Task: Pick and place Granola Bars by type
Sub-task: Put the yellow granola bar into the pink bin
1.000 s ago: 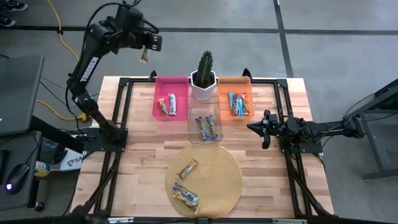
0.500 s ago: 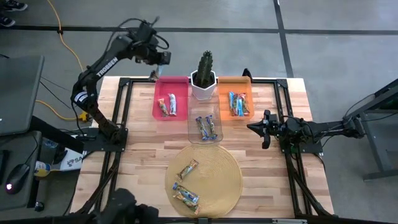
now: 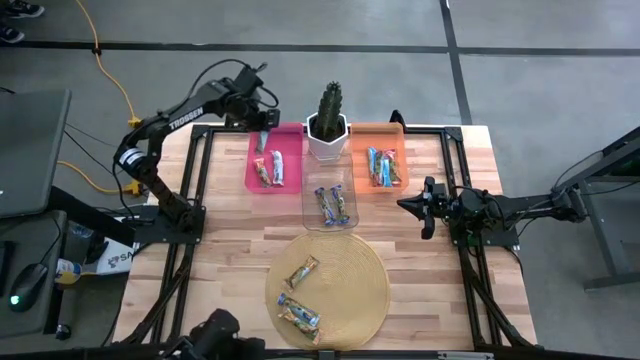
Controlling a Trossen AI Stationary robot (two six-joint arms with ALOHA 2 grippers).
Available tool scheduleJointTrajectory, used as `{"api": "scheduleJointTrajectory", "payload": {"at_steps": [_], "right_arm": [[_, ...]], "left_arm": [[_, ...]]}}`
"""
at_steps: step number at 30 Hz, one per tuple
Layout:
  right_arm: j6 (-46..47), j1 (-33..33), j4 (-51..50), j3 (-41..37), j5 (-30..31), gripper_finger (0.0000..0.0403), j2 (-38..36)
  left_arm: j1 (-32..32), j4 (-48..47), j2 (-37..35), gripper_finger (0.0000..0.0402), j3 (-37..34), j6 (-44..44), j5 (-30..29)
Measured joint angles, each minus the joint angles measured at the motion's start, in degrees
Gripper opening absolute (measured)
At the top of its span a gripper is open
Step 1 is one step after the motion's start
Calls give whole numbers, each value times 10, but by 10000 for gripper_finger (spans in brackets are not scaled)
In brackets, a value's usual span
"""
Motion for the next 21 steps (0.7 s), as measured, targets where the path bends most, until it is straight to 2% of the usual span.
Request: {"api": "scheduleJointTrajectory", "payload": {"at_steps": [9,21], "right_arm": [[0,0,0,0,0,0,0],[0,0,0,0,0,0,0]], "left_arm": [[-40,43,-4,117,-80,-58,-69],[-79,135,-4,117,-186,-138,-108]]}}
